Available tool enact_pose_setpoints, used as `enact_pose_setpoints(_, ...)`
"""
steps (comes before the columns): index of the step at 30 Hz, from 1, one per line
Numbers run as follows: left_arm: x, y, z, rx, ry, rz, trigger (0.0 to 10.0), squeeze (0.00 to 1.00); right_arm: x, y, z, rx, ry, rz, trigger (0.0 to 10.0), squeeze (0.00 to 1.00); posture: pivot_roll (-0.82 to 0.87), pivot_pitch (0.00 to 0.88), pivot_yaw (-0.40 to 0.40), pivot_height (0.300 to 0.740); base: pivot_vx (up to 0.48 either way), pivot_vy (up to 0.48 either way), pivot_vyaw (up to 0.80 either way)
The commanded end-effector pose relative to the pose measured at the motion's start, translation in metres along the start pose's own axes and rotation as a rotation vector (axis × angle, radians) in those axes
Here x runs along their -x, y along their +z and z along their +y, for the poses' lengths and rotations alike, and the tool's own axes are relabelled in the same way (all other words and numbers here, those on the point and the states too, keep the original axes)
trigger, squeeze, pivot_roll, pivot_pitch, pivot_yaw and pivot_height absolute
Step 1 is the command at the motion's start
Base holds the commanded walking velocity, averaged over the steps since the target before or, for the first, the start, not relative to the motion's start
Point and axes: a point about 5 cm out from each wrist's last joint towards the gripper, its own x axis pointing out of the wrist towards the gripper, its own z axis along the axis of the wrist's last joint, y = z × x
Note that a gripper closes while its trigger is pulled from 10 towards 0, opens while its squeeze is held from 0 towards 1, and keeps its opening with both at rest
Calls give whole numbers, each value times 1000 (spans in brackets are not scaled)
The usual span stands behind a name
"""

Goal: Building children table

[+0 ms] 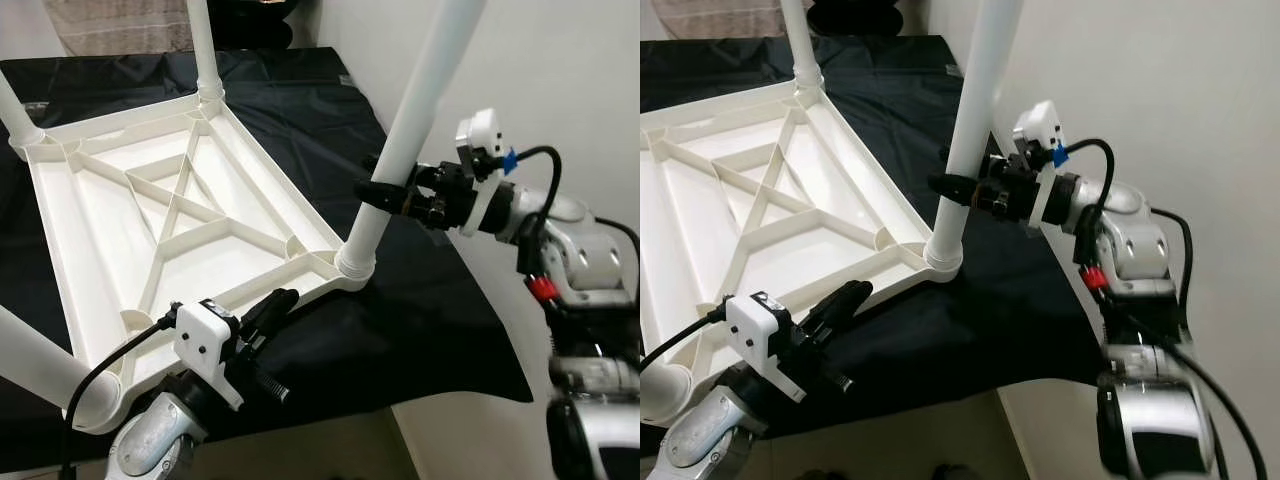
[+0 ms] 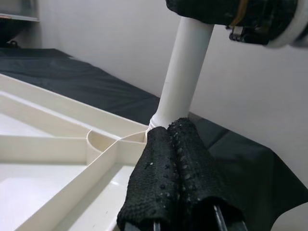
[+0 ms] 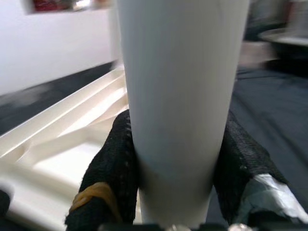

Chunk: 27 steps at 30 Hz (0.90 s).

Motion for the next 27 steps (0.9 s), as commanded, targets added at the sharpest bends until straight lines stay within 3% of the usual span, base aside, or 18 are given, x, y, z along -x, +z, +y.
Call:
enact_pose_setpoints(1,2,-5,0,9,-11,20,10000,0,7,-58,14,-43,-512,290,0,0,-29,165,-132,740,0,0,0)
enact_pose_setpoints(2,2,-5,0,9,-11,20,10000,0,7,-58,14,-43,-512,290,0,0,-29,165,-132,740,0,0,0)
enact_pose_setpoints(4,2,-6,1,11,-11,22,10000,0,9,-70,38,-86,-690,337,0,0,-25,154,-128,740,0,0,0)
enact_pose_setpoints(7,1,-7,1,12,-12,23,10000,0,1,-68,46,-67,-642,320,0,0,-31,158,-122,740,0,0,0)
enact_pose_setpoints(9,0,-9,2,14,-12,25,10000,0,-19,-58,50,-24,-575,282,0,0,-33,142,-118,740,0,0,0)
enact_pose_setpoints(14,-2,-11,2,15,-12,26,10000,0,-32,-51,51,-35,-536,265,0,0,-34,138,-120,740,0,0,0)
enact_pose_setpoints(15,-2,-11,3,15,-11,25,10000,0,-35,-48,51,-48,-517,258,10000,0,-35,140,-118,740,0,0,0)
enact_pose_setpoints(18,-2,-11,3,15,-10,24,10000,0,-38,-44,50,-76,-489,228,10000,0,-36,141,-117,740,0,0,0)
enact_pose_setpoints(19,-2,-10,3,15,-9,24,10000,0,-42,-31,49,-88,-418,143,10000,110,-35,147,-117,740,0,0,0)
enact_pose_setpoints(20,-2,-10,3,15,-9,24,10000,0,-42,-31,49,-88,-418,143,10000,110,-35,147,-117,740,0,0,0)
enact_pose_setpoints(21,-2,-10,2,15,-8,24,10000,0,-44,-20,49,-102,-313,58,10000,1000,-34,152,-115,740,0,0,0)
enact_pose_setpoints(22,-1,-9,2,16,-9,24,10000,0,-42,-10,50,-94,-191,-11,10000,1000,-30,159,-116,740,0,0,0)
enact_pose_setpoints(26,-1,-8,1,17,-10,24,10000,0,-35,1,49,-70,-49,-54,10000,1000,-30,169,-119,740,0,0,0)
enact_pose_setpoints(27,-1,-7,1,17,-11,24,10000,0,-31,6,45,-28,-9,-55,10000,1000,-28,175,-121,740,0,0,0)
